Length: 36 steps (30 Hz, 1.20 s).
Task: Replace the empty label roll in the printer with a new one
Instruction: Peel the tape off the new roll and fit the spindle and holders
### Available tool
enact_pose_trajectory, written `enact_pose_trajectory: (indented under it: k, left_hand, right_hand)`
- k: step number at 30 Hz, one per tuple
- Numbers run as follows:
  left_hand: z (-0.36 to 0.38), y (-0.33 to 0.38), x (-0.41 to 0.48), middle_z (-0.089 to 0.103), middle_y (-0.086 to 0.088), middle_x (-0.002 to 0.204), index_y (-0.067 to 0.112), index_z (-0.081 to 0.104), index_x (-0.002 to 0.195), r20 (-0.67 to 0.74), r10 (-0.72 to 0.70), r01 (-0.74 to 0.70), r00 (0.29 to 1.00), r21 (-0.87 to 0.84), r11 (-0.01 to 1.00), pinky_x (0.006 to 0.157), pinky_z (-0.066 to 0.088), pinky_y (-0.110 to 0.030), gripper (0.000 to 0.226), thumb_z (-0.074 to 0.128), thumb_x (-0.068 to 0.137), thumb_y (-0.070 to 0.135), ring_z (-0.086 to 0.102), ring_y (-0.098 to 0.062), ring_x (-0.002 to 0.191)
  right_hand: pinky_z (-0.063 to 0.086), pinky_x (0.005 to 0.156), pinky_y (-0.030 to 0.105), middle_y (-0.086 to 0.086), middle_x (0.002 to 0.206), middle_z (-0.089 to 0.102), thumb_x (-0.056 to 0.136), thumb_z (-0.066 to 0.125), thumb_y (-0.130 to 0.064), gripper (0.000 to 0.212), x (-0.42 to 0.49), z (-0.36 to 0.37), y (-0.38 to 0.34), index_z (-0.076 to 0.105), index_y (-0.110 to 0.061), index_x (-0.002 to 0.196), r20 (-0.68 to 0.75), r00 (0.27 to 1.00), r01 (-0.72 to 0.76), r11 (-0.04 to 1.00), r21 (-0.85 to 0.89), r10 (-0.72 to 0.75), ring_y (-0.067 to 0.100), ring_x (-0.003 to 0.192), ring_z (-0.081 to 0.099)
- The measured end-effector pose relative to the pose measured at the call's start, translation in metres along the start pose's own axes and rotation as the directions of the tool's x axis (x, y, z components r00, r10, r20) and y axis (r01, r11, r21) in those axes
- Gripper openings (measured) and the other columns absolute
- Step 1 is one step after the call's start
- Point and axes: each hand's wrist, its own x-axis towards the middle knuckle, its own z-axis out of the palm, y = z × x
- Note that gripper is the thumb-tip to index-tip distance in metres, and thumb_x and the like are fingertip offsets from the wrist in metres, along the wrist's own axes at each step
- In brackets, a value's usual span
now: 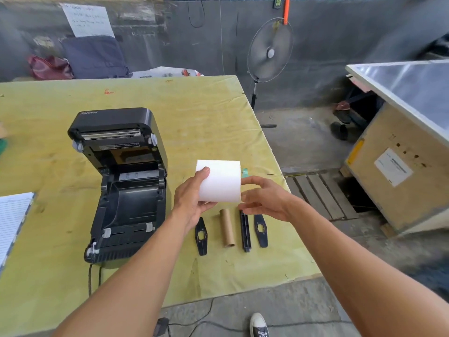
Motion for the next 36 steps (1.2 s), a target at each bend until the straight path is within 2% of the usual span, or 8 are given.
enact_pose_trajectory:
  k: [4, 7, 11, 17, 22, 27, 30, 36]
  left_hand:
    - [-0.005, -0.004, 0.004, 0.067, -0.013, 0.115, 0.022, 0.066, 0.106, -0.001, -0.015, 0.015, 1.000, -0.072, 0.997, 0.075, 0.058, -0.045, 0.041, 0.075, 0.073, 0.046, 0.064, -0.033, 0.106]
    - [-0.011, -0.001, 0.007, 0.068, -0.010, 0.110, 0.024, 0.065, 0.103, -0.003, 0.000, 0.000, 1.000, -0.106, 0.994, 0.082, 0.056, -0.047, 0.032, 0.070, 0.079, 0.045, 0.064, -0.031, 0.105]
    - [-0.015, 0.009, 0.011, 0.069, -0.007, 0.105, 0.023, 0.066, 0.102, -0.038, 0.039, -0.044, 0.999, -0.128, 0.991, 0.075, 0.055, -0.040, 0.026, 0.069, 0.083, 0.040, 0.065, -0.026, 0.098]
    - [-0.020, 0.019, 0.021, 0.074, -0.006, 0.095, 0.018, 0.068, 0.100, -0.045, 0.072, -0.077, 0.996, -0.122, 0.990, 0.076, 0.059, -0.046, 0.028, 0.074, 0.079, 0.036, 0.068, -0.026, 0.090]
    - [-0.013, 0.022, 0.024, 0.072, -0.007, 0.102, 0.023, 0.068, 0.100, -0.067, 0.042, -0.046, 0.997, -0.066, 0.997, 0.069, 0.057, -0.043, 0.050, 0.078, 0.058, 0.048, 0.067, -0.029, 0.095]
    - [0.004, 0.029, 0.029, 0.071, -0.007, 0.099, 0.024, 0.066, 0.098, -0.090, 0.037, -0.045, 0.995, -0.082, 0.996, 0.076, 0.057, -0.048, 0.050, 0.076, 0.057, 0.050, 0.067, -0.031, 0.097]
    - [0.018, 0.034, 0.033, 0.070, -0.006, 0.099, 0.024, 0.064, 0.098, -0.124, 0.038, -0.051, 0.992, -0.104, 0.993, 0.071, 0.057, -0.045, 0.050, 0.076, 0.057, 0.050, 0.067, -0.030, 0.094]
    - [0.040, 0.039, 0.035, 0.070, -0.006, 0.095, 0.023, 0.063, 0.093, -0.133, 0.051, -0.065, 0.990, -0.105, 0.992, 0.066, 0.057, -0.041, 0.052, 0.076, 0.052, 0.052, 0.068, -0.029, 0.085]
  right_hand:
    - [0.052, 0.065, 0.035, 0.015, 0.085, 0.057, 0.086, 0.063, 0.000, 0.031, 0.022, 0.006, 0.014, 0.059, 0.014, 0.114, -0.368, 0.929, -0.153, 0.873, -0.462, -0.032, 0.027, 0.069, 0.056]
    - [0.052, 0.073, 0.036, 0.016, 0.102, 0.066, 0.090, 0.062, -0.017, 0.029, 0.031, 0.018, 0.029, 0.059, 0.000, 0.113, -0.370, 0.926, -0.242, 0.629, -0.739, -0.078, 0.031, 0.083, 0.062]
    - [0.039, 0.058, 0.031, 0.010, 0.095, 0.055, 0.093, 0.058, -0.021, 0.019, 0.042, 0.028, 0.048, 0.045, -0.010, 0.100, -0.342, 0.935, -0.258, 0.484, -0.836, -0.091, 0.028, 0.078, 0.052]
    - [0.041, 0.064, 0.033, 0.008, 0.088, 0.049, 0.089, 0.057, -0.016, 0.021, 0.056, 0.030, 0.053, 0.038, -0.011, 0.096, -0.371, 0.923, -0.267, 0.516, -0.814, -0.106, 0.028, 0.078, 0.051]
    - [0.044, 0.064, 0.031, 0.001, 0.083, 0.054, 0.081, 0.066, -0.025, 0.031, 0.060, 0.018, 0.031, 0.044, -0.014, 0.100, -0.456, 0.886, -0.270, 0.704, -0.657, -0.086, 0.026, 0.082, 0.056]
    - [0.061, 0.077, 0.049, 0.016, 0.087, 0.065, 0.080, 0.067, -0.015, 0.024, 0.051, -0.017, -0.029, 0.055, -0.006, 0.099, -0.638, 0.763, 0.030, 0.992, -0.126, -0.104, 0.034, 0.076, 0.069]
    - [0.055, 0.057, 0.033, 0.018, 0.089, 0.058, 0.083, 0.067, -0.005, 0.021, 0.039, -0.034, -0.055, 0.057, 0.001, 0.101, -0.694, 0.715, 0.257, 0.955, 0.148, -0.084, 0.027, 0.064, 0.060]
    - [0.061, 0.066, 0.025, 0.015, 0.112, 0.058, 0.089, 0.069, -0.002, 0.036, 0.026, -0.024, -0.061, 0.047, -0.008, 0.117, -0.722, 0.692, 0.389, 0.839, 0.380, 0.007, 0.029, 0.096, 0.070]
